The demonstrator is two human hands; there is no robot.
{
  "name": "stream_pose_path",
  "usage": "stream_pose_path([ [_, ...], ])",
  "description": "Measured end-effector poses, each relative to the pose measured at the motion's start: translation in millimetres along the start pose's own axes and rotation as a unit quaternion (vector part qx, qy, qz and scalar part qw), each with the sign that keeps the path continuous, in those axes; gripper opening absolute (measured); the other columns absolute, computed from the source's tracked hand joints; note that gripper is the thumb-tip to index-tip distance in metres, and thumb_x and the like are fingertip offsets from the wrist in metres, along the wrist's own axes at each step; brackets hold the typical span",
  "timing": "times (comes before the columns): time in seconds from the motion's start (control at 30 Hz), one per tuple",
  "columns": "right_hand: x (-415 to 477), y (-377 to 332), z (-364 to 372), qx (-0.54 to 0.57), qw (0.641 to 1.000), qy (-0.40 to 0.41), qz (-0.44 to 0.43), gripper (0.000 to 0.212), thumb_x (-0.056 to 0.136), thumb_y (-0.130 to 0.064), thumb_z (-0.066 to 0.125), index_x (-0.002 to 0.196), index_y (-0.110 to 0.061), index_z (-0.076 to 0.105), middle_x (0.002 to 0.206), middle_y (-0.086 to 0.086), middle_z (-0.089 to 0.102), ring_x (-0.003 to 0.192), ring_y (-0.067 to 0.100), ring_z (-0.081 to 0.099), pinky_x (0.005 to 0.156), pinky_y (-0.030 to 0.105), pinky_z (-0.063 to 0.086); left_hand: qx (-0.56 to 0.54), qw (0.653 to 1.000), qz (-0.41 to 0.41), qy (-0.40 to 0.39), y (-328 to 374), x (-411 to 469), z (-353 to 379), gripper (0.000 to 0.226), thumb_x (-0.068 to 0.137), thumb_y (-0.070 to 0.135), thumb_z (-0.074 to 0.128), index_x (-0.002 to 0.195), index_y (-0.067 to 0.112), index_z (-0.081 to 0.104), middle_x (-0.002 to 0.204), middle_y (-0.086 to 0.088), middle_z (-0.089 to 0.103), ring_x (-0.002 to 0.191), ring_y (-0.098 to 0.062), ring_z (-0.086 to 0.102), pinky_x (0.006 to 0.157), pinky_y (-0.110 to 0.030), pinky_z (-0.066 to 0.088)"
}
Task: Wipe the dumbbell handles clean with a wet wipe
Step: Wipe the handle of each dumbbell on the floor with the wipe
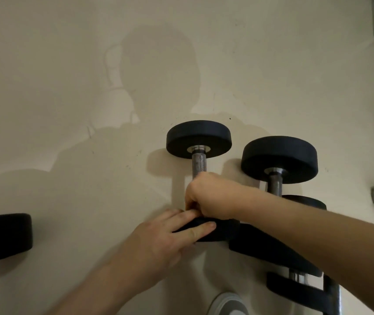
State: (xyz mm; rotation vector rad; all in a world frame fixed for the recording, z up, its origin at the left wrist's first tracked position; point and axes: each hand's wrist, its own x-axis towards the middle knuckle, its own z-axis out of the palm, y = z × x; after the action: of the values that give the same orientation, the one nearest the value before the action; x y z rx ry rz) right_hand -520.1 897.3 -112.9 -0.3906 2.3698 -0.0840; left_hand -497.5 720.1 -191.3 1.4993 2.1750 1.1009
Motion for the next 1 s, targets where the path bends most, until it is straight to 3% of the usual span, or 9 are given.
stream_pose_path([
  [0.07,15.6,10.6,-6.2,-0.055,0.998,0.028,0.017,0.018,0.088,-0.012,0.056,0.098,-0.015,0.07,0.094,0.001,0.065,0.085,0.018,0.061,0.076,0.033,0.053,-0.008,1.0,0.003,0.004,1.2,-1.2,1.0,0.067,0.083,0.015,0.066,0.139,0.041,0.039,0.137,0.005,0.052,0.112,-0.017,0.055,0.074,-0.035,0.055],
  [0.17,35.6,30.6,-9.0,-0.074,0.984,0.142,0.076,0.019,0.086,-0.009,0.056,0.099,-0.012,0.07,0.101,0.004,0.064,0.096,0.023,0.059,0.083,0.037,0.05,-0.013,1.0,-0.001,0.015,-0.6,-1.7,-1.8,0.071,0.082,0.009,0.064,0.14,0.042,0.037,0.14,0.008,0.049,0.112,-0.017,0.056,0.073,-0.036,0.055],
  [0.33,11.1,5.0,10.1,0.007,0.998,0.066,-0.005,0.017,0.086,-0.018,0.061,0.099,-0.022,0.071,0.096,-0.004,0.067,0.092,0.016,0.06,0.082,0.034,0.052,-0.05,0.998,-0.019,0.026,-4.3,-9.5,-11.0,0.062,0.083,0.013,0.063,0.134,0.043,0.045,0.136,0.011,0.053,0.114,-0.012,0.057,0.078,-0.032,0.054],
  [0.47,22.4,29.9,7.1,0.063,0.965,0.252,0.049,0.013,0.081,-0.01,0.067,0.09,-0.018,0.073,0.093,0.0,0.07,0.092,0.019,0.061,0.087,0.033,0.049,-0.043,0.996,-0.055,0.05,-12.3,-26.3,-18.7,0.058,0.083,0.017,0.065,0.133,0.043,0.049,0.132,0.013,0.055,0.111,-0.006,0.057,0.087,-0.023,0.049],
  [0.63,14.1,4.4,18.2,0.087,0.973,0.213,0.01,0.017,0.079,-0.009,0.069,0.092,-0.019,0.073,0.098,-0.001,0.071,0.096,0.02,0.063,0.089,0.038,0.051,-0.015,0.989,-0.088,0.115,-15.8,-46.9,-35.5,0.04,0.086,0.015,0.058,0.122,0.03,0.063,0.119,0.004,0.065,0.106,-0.015,0.061,0.087,-0.03,0.051],
  [0.7,25.9,15.6,12.7,0.095,0.948,0.3,0.046,0.015,0.079,-0.005,0.068,0.09,-0.014,0.074,0.095,0.004,0.07,0.092,0.024,0.064,0.083,0.035,0.051,0.014,0.985,-0.103,0.136,-9.3,-48.7,-41.2,0.035,0.082,0.016,0.058,0.113,0.024,0.069,0.114,0.006,0.067,0.106,-0.016,0.061,0.09,-0.03,0.05],
  [0.8,39.7,14.9,12.9,0.199,0.887,0.396,0.127,0.015,0.087,-0.004,0.06,0.091,-0.01,0.073,0.099,0.005,0.066,0.091,0.024,0.061,0.082,0.029,0.048,0.047,0.981,-0.131,0.134,3.1,-48.7,-50.2,0.031,0.08,0.032,0.059,0.105,0.019,0.073,0.108,0.009,0.068,0.099,-0.014,0.063,0.081,-0.03,0.054],
  [0.93,27.6,-5.6,30.5,0.226,0.912,0.323,0.115,0.014,0.087,-0.01,0.06,0.09,-0.014,0.072,0.103,0.001,0.063,0.093,0.018,0.057,0.084,0.022,0.043,0.101,0.973,-0.177,0.105,12.0,-47.2,-61.4,0.041,0.076,0.054,0.056,0.096,0.023,0.075,0.1,0.012,0.071,0.084,-0.008,0.069,0.067,-0.027,0.058],
  [1.0,32.6,-5.2,26.8,0.194,0.905,0.364,0.108,0.014,0.086,-0.009,0.063,0.094,-0.011,0.073,0.101,0.005,0.065,0.089,0.023,0.06,0.082,0.028,0.048,0.137,0.967,-0.199,0.084,15.4,-46.7,-65.4,0.045,0.075,0.061,0.052,0.093,0.026,0.073,0.094,0.014,0.071,0.078,-0.009,0.068,0.058,-0.03,0.057],
])
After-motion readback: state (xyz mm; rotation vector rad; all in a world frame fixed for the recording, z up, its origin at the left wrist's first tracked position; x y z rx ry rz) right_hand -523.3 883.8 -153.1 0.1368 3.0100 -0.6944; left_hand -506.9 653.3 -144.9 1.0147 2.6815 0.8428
